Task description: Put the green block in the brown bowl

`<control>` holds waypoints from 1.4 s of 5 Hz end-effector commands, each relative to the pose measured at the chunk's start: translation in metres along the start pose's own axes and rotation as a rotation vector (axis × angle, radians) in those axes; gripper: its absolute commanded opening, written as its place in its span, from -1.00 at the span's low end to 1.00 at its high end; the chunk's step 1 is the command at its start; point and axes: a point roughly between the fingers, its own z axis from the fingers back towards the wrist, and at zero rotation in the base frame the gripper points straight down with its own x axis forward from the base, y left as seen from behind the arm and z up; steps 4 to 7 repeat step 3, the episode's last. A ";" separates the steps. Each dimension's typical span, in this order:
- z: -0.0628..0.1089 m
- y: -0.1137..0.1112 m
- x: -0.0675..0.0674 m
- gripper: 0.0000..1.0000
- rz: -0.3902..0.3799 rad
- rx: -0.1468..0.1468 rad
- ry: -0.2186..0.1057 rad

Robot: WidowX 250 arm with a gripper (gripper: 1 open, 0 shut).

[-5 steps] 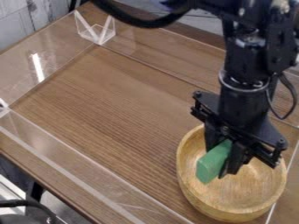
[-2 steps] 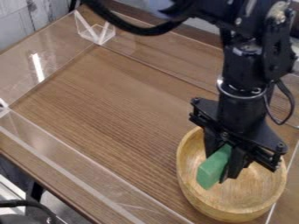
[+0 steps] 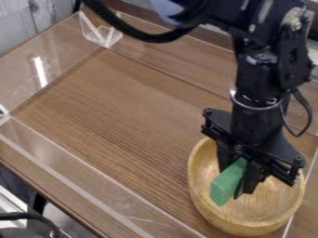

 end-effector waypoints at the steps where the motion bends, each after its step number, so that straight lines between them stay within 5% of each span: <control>1: 0.006 0.000 0.008 -1.00 0.012 -0.014 -0.032; 7: 0.005 0.002 0.009 -1.00 0.036 -0.030 -0.034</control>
